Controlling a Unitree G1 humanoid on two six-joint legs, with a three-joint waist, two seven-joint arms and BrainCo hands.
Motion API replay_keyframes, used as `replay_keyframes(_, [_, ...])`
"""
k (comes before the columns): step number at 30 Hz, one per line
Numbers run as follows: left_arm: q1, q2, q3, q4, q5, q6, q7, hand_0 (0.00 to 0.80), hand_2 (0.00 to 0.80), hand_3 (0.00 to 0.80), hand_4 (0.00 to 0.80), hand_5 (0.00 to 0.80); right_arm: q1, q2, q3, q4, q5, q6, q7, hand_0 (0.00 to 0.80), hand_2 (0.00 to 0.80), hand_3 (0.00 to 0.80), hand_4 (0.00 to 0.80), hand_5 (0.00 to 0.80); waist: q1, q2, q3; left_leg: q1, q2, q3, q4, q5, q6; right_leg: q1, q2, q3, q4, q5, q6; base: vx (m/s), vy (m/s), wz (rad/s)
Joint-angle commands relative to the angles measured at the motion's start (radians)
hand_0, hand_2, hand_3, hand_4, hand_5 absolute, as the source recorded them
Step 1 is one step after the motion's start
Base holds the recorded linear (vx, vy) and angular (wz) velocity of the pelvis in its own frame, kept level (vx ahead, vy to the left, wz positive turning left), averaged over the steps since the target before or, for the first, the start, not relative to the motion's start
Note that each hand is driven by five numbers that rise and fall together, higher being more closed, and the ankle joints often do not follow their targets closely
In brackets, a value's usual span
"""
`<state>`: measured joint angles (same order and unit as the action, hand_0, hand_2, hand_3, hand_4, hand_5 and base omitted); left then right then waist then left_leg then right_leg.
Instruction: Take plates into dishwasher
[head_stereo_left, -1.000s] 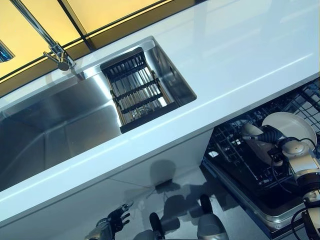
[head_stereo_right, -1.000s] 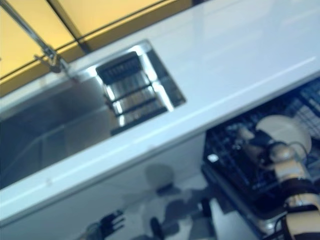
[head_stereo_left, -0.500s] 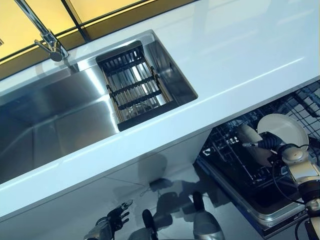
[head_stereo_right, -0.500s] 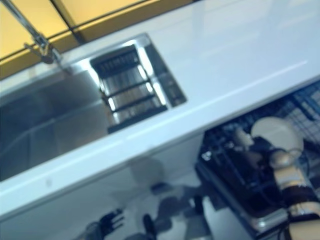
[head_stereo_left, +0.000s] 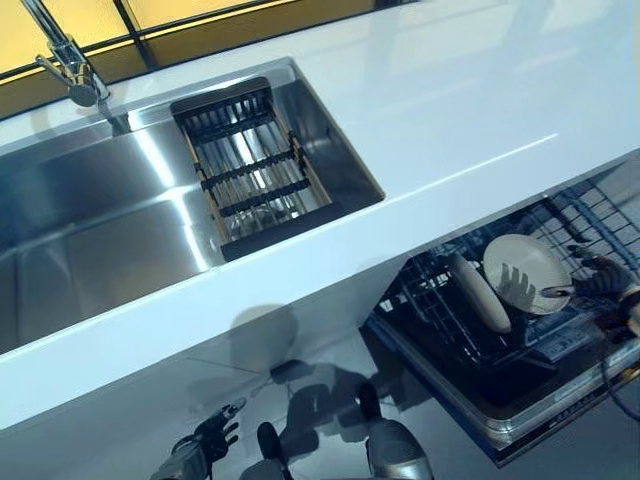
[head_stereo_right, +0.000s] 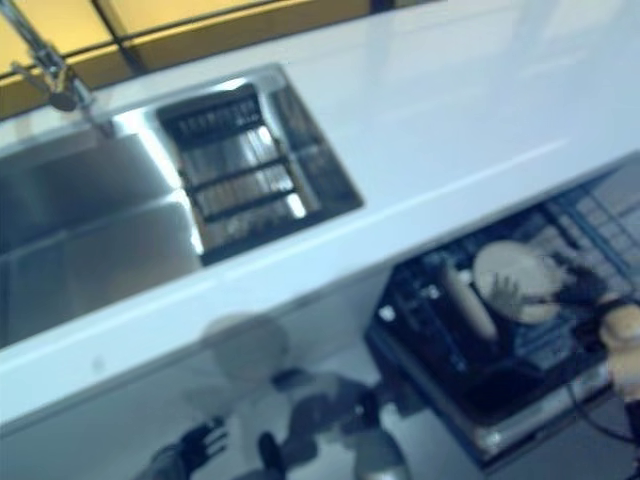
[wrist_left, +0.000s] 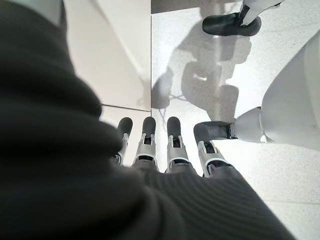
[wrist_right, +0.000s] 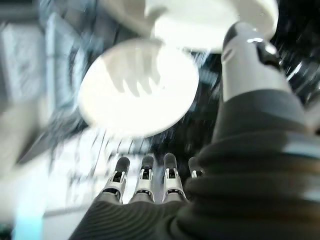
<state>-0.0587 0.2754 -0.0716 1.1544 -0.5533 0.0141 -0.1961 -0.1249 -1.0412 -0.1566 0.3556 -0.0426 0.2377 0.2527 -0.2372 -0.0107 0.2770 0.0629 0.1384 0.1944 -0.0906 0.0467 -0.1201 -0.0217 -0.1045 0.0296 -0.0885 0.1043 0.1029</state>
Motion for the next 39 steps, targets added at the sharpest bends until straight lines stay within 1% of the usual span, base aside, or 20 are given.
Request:
replay_keyframes(1, [-0.012, 0.057, 0.023, 0.057, 0.044, -0.008, 0.007, 0.0, 0.0, 0.0, 0.0, 0.0, 0.001, -0.081, -0.038, 0.001, 0.041, -0.046, -0.021, 0.0, 0.0, 0.0, 0.0, 0.0, -0.009, -0.077, -0.099, 0.072, 0.047, 0.022, 0.003, -0.057, 0.01, -0.01, -0.028, 0.085, 0.001, 0.013, 0.063, 0.062, -0.004, -0.09])
replay_keyframes(7, [-0.004, 0.059, 0.029, 0.069, 0.044, -0.015, 0.007, 0.0, 0.0, 0.0, 0.0, 0.0, 0.025, -0.142, -0.095, 0.081, 0.131, -0.065, -0.039, 0.0, 0.0, 0.0, 0.0, 0.0, -0.015, -0.089, -0.131, 0.088, 0.053, 0.038, 0.003, -0.067, 0.011, 0.001, -0.02, 0.099, 0.001, 0.008, 0.064, 0.047, -0.009, -0.1])
replay_keyframes(15, [0.028, 0.07, 0.057, 0.086, 0.064, -0.004, 0.021, 0.0, 0.0, 0.0, 0.0, 0.0, 0.141, -0.098, -0.197, 0.159, 0.14, -0.059, -0.177, 0.0, 0.0, 0.0, 0.0, 0.0, -0.015, -0.084, -0.141, 0.124, 0.076, 0.044, 0.003, -0.07, 0.011, 0.006, -0.01, 0.084, 0.043, -0.017, 0.05, 0.032, -0.083, 0.0])
replay_keyframes(18, [0.056, 0.078, 0.079, 0.101, 0.053, -0.02, 0.043, 0.0, 0.0, 0.0, 0.0, 0.0, 0.191, -0.068, -0.233, 0.19, 0.161, -0.052, -0.242, 0.0, 0.0, 0.0, 0.0, 0.0, -0.001, -0.072, -0.131, 0.13, 0.106, 0.036, 0.003, -0.05, -0.002, 0.004, 0.016, 0.041, 0.08, -0.048, 0.026, 0.013, -0.22, 0.05])
replay_keyframes(21, [0.083, 0.094, 0.099, 0.11, 0.017, -0.051, 0.059, 0.0, 0.0, 0.0, 0.0, 0.0, 0.171, -0.057, -0.233, 0.281, 0.169, -0.043, -0.308, 0.0, 0.0, 0.0, 0.0, 0.0, 0.03, -0.061, -0.119, 0.081, 0.123, 0.007, 0.003, -0.001, -0.028, 0.03, 0.033, -0.015, 0.042, -0.041, 0.015, -0.027, -0.211, 0.2])
replay_keyframes(22, [0.084, 0.096, 0.102, 0.109, 0.014, -0.054, 0.058, 0.0, 0.0, 0.0, 0.0, 0.0, 0.163, -0.057, -0.234, 0.294, 0.17, -0.039, -0.319, 0.0, 0.0, 0.0, 0.0, 0.0, 0.035, -0.06, -0.117, 0.063, 0.122, -0.003, 0.003, 0.01, -0.033, 0.033, 0.035, -0.02, 0.031, -0.037, 0.015, -0.29, -0.186, 0.33])
replay_keyframes(23, [0.07, 0.102, 0.109, 0.107, 0.012, -0.067, 0.057, 0.0, 0.0, 0.0, 0.0, 0.0, 0.116, -0.059, -0.229, 0.347, 0.182, -0.031, -0.362, 0.0, 0.0, 0.0, 0.0, 0.0, 0.064, -0.059, -0.098, -0.003, 0.116, -0.035, 0.003, 0.045, -0.048, 0.029, 0.041, -0.034, 0.011, -0.027, 0.016, -0.364, -0.112, 0.42])
replay_keyframes(24, [0.056, 0.1, 0.122, 0.113, 0.016, -0.077, 0.048, 0.0, 0.0, 0.0, 0.0, 0.0, 0.074, -0.067, -0.205, 0.377, 0.193, -0.02, -0.38, 0.0, 0.0, 0.0, 0.0, 0.0, 0.072, -0.059, -0.087, 0.008, 0.109, -0.034, 0.003, 0.045, -0.046, 0.015, 0.04, -0.044, 0.014, -0.021, 0.011, -0.459, -0.074, 0.48])
replay_keyframes(26, [0.016, 0.087, 0.13, 0.12, 0.016, -0.08, 0.035, 0.0, 0.0, 0.0, 0.0, 0.0, 0.037, -0.075, -0.199, 0.423, 0.167, -0.018, -0.391, 0.0, 0.0, 0.0, 0.0, 0.0, 0.049, -0.07, -0.084, 0.057, 0.111, 0.045, 0.078, 0.026, -0.049, -0.021, 0.019, -0.08, 0.019, 0.004, -0.009, -0.369, 0.031, 0.18])
replay_keyframes(27, [-0.005, 0.07, 0.124, 0.123, 0.019, -0.078, 0.033, 0.0, 0.0, 0.0, 0.0, 0.0, 0.044, -0.081, -0.209, 0.448, 0.165, -0.038, -0.383, 0.0, 0.0, 0.0, 0.0, 0.0, 0.031, -0.074, -0.084, 0.08, 0.122, 0.047, 0.184, 0.005, -0.05, -0.037, 0.014, -0.088, 0.025, 0.013, -0.029, -0.344, 0.042, 0.21])
replay_keyframes(29, [-0.023, 0.044, 0.114, 0.118, 0.013, -0.086, 0.038, 0.0, 0.0, 0.0, 0.0, 0.0, 0.08, -0.084, -0.238, 0.434, 0.166, -0.04, -0.385, 0.0, 0.0, 0.0, 0.0, 0.0, 0.001, -0.079, -0.096, 0.115, 0.084, -0.047, 0.353, -0.031, -0.03, -0.106, 0.018, -0.066, 0.051, 0.033, -0.057, -0.358, 0.075, 0.21])
replay_keyframes(30, [-0.035, 0.037, 0.102, 0.106, -0.006, -0.084, 0.044, 0.0, 0.0, 0.0, 0.0, 0.0, 0.087, -0.08, -0.241, 0.428, 0.193, -0.048, -0.4, 0.0, 0.0, 0.0, 0.0, 0.0, -0.014, -0.076, -0.092, 0.132, 0.038, -0.103, 0.369, -0.069, -0.009, -0.167, 0.028, -0.038, 0.09, 0.04, -0.061, -0.436, 0.141, -0.01])
replay_keyframes(31, [-0.05, 0.034, 0.09, 0.088, -0.033, -0.078, 0.053, 0.0, 0.0, 0.0, 0.0, 0.0, 0.081, -0.081, -0.245, 0.419, 0.205, -0.047, -0.405, 0.0, 0.0, 0.0, 0.0, 0.0, -0.021, -0.063, -0.076, 0.138, 0.0, -0.154, 0.328, -0.131, 0.015, -0.222, 0.049, -0.011, 0.133, 0.042, -0.056, -0.548, 0.169, 0.04])
replay_keyframes(32, [-0.072, 0.033, 0.077, 0.06, -0.053, -0.064, 0.065, 0.0, 0.0, 0.0, 0.0, 0.0, 0.057, -0.083, -0.23, 0.416, 0.221, -0.033, -0.433, 0.0, 0.0, 0.0, 0.0, 0.0, -0.025, -0.046, -0.052, 0.153, -0.025, -0.145, 0.247, -0.196, 0.039, -0.288, 0.058, -0.006, 0.213, 0.041, -0.039, -0.606, 0.192, 0.22])
replay_keyframes(33, [-0.107, 0.036, 0.066, 0.054, -0.062, -0.048, 0.074, 0.0, 0.0, 0.0, 0.0, 0.0, 0.037, -0.087, -0.226, 0.438, 0.242, -0.041, -0.45, 0.0, 0.0, 0.0, 0.0, 0.0, -0.044, -0.04, -0.031, 0.162, -0.02, -0.087, 0.202, -0.238, 0.056, -0.341, 0.046, -0.023, 0.24, 0.05, -0.021, -0.641, 0.19, 0.39])
replay_keyframes(34, [-0.138, 0.04, 0.047, 0.059, -0.07, -0.043, 0.083, 0.0, 0.0, 0.0, 0.0, 0.0, 0.02, -0.092, -0.233, 0.478, 0.251, -0.062, -0.449, 0.0, 0.0, 0.0, 0.0, 0.0, -0.065, -0.037, -0.017, 0.173, -0.012, -0.041, 0.184, -0.259, 0.061, -0.382, 0.028, -0.037, 0.252, 0.064, -0.007, -0.61, 0.189, 0.61])
replay_keyframes(35, [-0.159, 0.042, 0.019, 0.068, -0.084, -0.05, 0.094, 0.0, 0.0, 0.0, 0.0, 0.0, 0.006, -0.09, -0.234, 0.508, 0.257, -0.083, -0.463, 0.0, 0.0, 0.0, 0.0, 0.0, -0.071, -0.036, 0.002, 0.163, -0.028, -0.047, 0.165, -0.285, 0.083, -0.41, 0.021, -0.031, 0.262, 0.081, 0.005, -0.505, 0.174, 0.82])
replay_keyframes(36, [-0.154, 0.042, 0.009, 0.064, -0.094, -0.054, 0.102, 0.0, 0.0, 0.0, 0.0, 0.0, -0.002, -0.087, -0.221, 0.519, 0.279, -0.095, -0.48, 0.0, 0.0, 0.0, 0.0, 0.0, -0.065, -0.029, 0.009, 0.166, -0.038, -0.067, 0.148, -0.275, 0.081, -0.414, 0.022, -0.035, 0.266, 0.085, 0.014, -0.397, 0.14, 0.84])
replay_keyframes(38, [-0.136, 0.049, 0.02, 0.056, -0.106, -0.054, 0.119, 0.0, 0.0, 0.0, 0.0, 0.0, 0.0, -0.074, -0.223, 0.546, 0.265, -0.118, -0.46, 0.0, 0.0, 0.0, 0.0, 0.0, -0.056, -0.037, 0.012, 0.16, -0.061, -0.071, 0.152, -0.305, 0.097, -0.408, 0.005, -0.034, 0.235, 0.112, 0.031, -0.269, 0.053, 0.27])
replay_keyframes(39, [-0.118, 0.059, 0.037, 0.048, -0.113, -0.044, 0.129, 0.0, 0.0, 0.0, 0.0, 0.0, 0.003, -0.063, -0.217, 0.564, 0.24, -0.142, -0.452, 0.0, 0.0, 0.0, 0.0, 0.0, -0.038, -0.04, 0.009, 0.159, -0.071, -0.078, 0.158, -0.312, 0.103, -0.388, 0.001, -0.047, 0.211, 0.123, 0.035, -0.287, 0.01, 0.17])
